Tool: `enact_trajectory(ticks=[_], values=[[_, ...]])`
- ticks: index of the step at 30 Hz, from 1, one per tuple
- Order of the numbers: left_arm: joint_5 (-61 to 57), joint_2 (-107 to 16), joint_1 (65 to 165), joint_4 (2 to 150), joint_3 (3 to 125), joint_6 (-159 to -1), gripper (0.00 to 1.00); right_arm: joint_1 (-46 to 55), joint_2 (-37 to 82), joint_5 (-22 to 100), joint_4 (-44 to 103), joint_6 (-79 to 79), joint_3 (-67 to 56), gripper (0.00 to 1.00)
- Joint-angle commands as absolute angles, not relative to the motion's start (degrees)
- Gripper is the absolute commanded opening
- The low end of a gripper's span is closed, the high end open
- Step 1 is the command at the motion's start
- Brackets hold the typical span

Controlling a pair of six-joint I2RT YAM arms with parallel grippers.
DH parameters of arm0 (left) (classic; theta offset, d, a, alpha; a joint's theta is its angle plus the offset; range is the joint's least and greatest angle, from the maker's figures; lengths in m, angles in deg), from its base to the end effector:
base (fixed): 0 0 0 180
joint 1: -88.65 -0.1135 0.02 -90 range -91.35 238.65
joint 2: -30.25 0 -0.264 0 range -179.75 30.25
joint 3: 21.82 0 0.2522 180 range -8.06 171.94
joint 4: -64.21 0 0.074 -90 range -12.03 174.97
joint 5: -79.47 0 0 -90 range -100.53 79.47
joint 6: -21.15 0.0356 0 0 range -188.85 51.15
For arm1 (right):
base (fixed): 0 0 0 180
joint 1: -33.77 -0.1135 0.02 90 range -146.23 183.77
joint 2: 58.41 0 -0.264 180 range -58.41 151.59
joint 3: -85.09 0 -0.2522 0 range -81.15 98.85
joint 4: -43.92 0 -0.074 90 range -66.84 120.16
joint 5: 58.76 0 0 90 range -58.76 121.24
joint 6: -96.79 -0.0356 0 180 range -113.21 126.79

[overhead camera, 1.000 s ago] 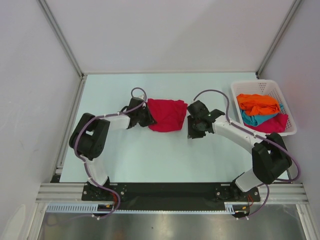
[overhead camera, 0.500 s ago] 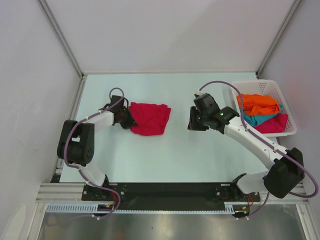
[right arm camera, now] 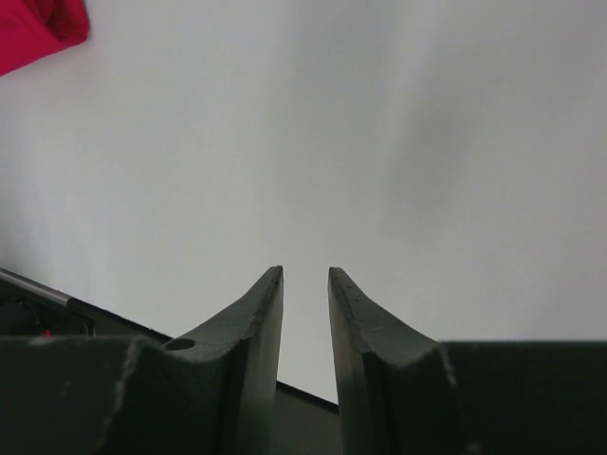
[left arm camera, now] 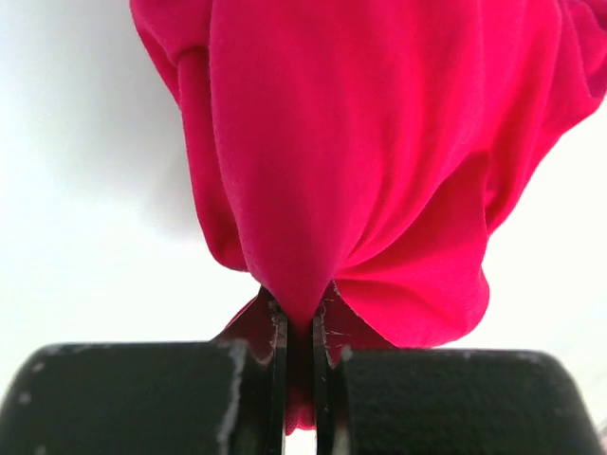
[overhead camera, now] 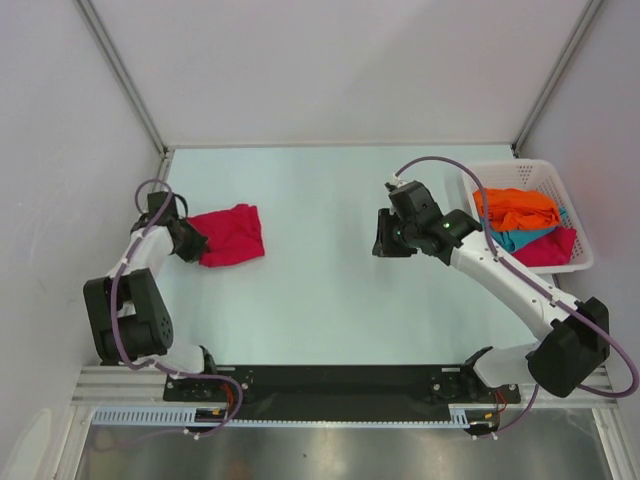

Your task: Fold and stack the t-shirts

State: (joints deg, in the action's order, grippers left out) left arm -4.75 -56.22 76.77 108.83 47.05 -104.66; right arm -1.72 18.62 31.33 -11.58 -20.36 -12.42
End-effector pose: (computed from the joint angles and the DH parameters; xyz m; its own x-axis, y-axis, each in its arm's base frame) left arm 0.2896 0.0572 0.2039 -0.6092 -0.7230 -0.3258 -0.6354 0.6908 -0.3450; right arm 0.2297 0.1639 0.3108 -0.8206 -0.0247 -0.5709 -0.2325 0.9270 0.2941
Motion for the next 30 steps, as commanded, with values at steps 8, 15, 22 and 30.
enact_trajectory(ticks=[8,15,22,30], values=[[-10.4,-44.6,67.4,114.0,43.7,-103.6,0.0,-0.5,15.9,34.4,-11.0,-17.0,-9.9,0.31],[-11.9,-37.4,58.7,116.3,41.3,-102.6,0.0,-0.4,16.9,36.5,-9.8,-17.2,-9.4,0.32],[-11.1,-34.9,54.6,117.3,40.2,-100.7,0.0,-0.4,17.0,37.2,-9.6,-17.5,-9.8,0.31],[-5.3,-35.8,54.6,115.7,39.6,-99.4,0.43,-0.2,15.7,36.3,-10.0,-17.6,-11.4,0.31]])
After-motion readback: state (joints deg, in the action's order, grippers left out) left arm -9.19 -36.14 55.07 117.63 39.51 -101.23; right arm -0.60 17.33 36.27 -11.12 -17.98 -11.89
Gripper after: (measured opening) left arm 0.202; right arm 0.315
